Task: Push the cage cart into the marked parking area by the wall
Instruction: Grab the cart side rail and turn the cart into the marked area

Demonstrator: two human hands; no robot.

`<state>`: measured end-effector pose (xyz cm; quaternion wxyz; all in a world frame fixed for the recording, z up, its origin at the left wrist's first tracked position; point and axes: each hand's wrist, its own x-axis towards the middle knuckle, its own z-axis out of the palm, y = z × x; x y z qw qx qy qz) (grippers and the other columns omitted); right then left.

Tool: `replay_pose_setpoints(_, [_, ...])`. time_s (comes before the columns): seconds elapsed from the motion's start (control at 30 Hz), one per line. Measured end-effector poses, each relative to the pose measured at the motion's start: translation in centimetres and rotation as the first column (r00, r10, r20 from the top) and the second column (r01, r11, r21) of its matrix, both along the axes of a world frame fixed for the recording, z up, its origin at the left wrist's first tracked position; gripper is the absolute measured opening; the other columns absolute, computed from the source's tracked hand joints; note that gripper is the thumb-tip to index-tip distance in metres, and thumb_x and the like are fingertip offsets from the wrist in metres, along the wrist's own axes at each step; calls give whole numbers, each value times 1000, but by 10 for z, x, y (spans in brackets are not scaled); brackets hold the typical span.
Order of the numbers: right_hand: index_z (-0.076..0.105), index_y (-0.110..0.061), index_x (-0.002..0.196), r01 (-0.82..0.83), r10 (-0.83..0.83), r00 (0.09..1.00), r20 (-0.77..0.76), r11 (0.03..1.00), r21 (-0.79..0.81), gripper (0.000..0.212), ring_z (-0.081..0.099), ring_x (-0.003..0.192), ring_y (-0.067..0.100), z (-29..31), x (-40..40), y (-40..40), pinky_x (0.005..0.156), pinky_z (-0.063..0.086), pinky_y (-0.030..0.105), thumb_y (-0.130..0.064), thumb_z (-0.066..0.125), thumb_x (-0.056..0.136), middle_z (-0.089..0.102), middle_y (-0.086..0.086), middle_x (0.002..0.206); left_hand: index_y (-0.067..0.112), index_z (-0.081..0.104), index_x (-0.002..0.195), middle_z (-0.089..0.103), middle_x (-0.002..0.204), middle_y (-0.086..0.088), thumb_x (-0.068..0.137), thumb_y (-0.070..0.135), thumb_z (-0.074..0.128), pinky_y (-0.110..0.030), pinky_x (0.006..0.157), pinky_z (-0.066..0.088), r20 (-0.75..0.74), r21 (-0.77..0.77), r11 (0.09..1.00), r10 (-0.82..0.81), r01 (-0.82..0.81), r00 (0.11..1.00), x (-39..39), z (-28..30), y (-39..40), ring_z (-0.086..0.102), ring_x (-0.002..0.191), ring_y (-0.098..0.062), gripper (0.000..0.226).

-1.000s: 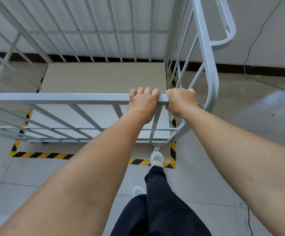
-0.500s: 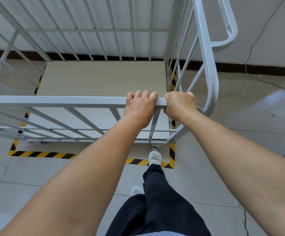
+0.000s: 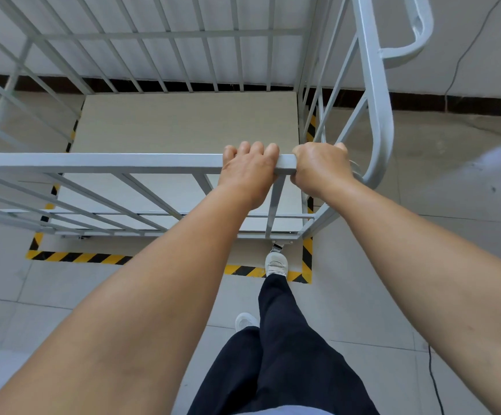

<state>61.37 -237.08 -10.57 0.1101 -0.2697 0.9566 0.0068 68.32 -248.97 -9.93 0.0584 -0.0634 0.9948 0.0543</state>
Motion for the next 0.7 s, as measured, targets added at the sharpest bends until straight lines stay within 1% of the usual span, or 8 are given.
replay_pose_setpoints(0.13, [54,-23,85,3,-3,1000,-1,1000,-8,5,54,77,24,0,-1,0,85,35,41,-21,54,90,57,-1,77,17,41,118,49,114,-6,99,28,43,-39,94,27,7,-13,1000,1,-1,1000,0,1,0,42,108,-28,22])
replay_pose_setpoints(0.3, [54,-23,86,6,-6,1000,-10,1000,-14,5,51,78,23,0,0,0,86,35,41,-21,55,90,56,-1,78,17,41,119,49,116,-7,99,27,44,-40,95,27,17,-20,1000,5,-5,1000,-1,1,1,42,111,-29,23])
replay_pose_setpoints(0.47, [51,-24,82,14,-14,1000,-9,1000,-16,9,57,83,24,-1,0,1,83,33,39,-20,53,89,56,-2,78,17,41,117,50,115,-7,98,27,46,-41,95,27,-7,-31,1000,-1,1,1000,0,-2,4,42,109,-29,22])
replay_pose_setpoints(0.6, [51,-24,80,21,-21,1000,-3,1000,-10,11,56,79,24,0,0,0,84,34,39,-20,54,90,57,-2,76,18,41,115,50,113,-6,97,25,47,-40,93,28,-17,-35,999,1,-2,1000,0,-4,3,43,107,-28,20])
replay_pose_setpoints(0.7, [53,-24,82,26,-26,1000,-3,1000,-2,9,53,76,23,-1,0,0,85,34,40,-21,54,90,54,-3,72,19,41,112,49,111,-5,96,23,48,-40,92,28,-21,-34,999,4,-5,1000,0,-6,3,43,105,-28,18])
